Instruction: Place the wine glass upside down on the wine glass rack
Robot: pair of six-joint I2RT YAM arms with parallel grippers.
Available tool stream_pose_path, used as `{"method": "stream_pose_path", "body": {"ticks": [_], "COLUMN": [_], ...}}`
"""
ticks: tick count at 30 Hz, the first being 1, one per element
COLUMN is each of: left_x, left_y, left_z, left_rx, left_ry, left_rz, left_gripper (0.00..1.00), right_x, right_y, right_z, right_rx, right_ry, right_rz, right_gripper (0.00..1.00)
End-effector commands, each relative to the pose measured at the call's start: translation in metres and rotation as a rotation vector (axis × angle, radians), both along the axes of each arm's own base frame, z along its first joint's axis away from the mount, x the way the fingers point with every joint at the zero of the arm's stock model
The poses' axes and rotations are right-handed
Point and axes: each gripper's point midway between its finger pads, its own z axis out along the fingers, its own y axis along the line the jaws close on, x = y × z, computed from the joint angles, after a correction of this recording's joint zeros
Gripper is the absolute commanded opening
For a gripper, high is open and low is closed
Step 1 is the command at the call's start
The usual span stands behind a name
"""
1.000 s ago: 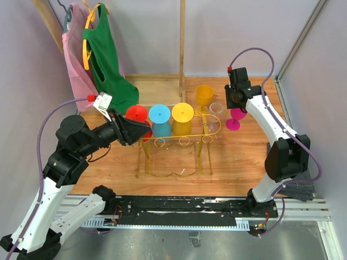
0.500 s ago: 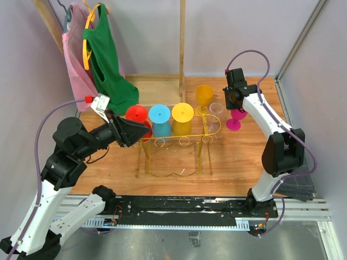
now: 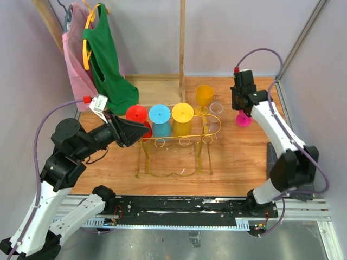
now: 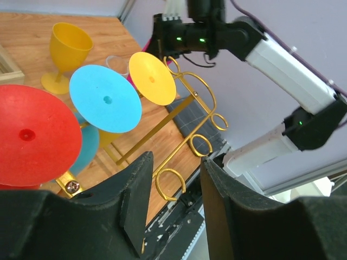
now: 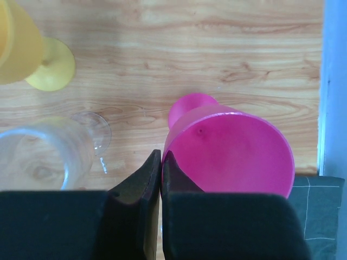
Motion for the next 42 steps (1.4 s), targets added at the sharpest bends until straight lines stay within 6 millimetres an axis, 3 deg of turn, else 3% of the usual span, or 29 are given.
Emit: {"method": "stream_pose_path", "body": {"ticks": [1, 11, 17, 22, 26, 32, 35, 42], "left_x": [0.002, 0.008, 0.012, 0.011, 0.003, -0.002, -0.002, -0.006], "left_y": [-0.004, -0.017, -0.025, -0.035, -0.044, -0.055, -0.054, -0.021], "left_z": [0.01, 0.014, 0.026, 0.036, 0.048, 0.069, 0.076, 0.088], "left_rx": [-0.04, -0.078, -0.122, -0.181, -0.243, -0.303, -0.352, -0.567], "left_ry": [-0.022, -0.015, -0.038, -0.049, -0.086, -0.133, -0.139, -0.181], "left_rz": [-0.01, -0.056, -0.087, -0.146, -0.235, -0.345, -0.385, -0.503], "left_gripper": [0.45, 0.44, 0.44, 0.44, 0.45, 0.47, 0.47, 0.43], "right_x": [-0.019, -0.104, -0.167, -0.217, -0.246, -0.271, -0.278, -0.284], "right_y": [-0.007, 0.016, 0.042, 0.076, 0.104, 0.141, 0.148, 0.15], "right_z": [0.084, 0.218, 0.288, 0.332, 0.353, 0.373, 0.378, 0.377], "right_rx": [0.057, 0.377, 0.572, 0.813, 1.012, 1.216, 1.323, 1.498], "right_ry": [-0.295, -0.857, -1.118, -1.221, -1.222, -1.122, -1.09, -1.04], "right_rz": [-0.057, 0.104, 0.365, 0.621, 0.84, 1.185, 1.296, 1.411], "right_gripper": [0.01, 0.01, 0.01, 0.01, 0.01, 0.01, 0.01, 0.02]}}
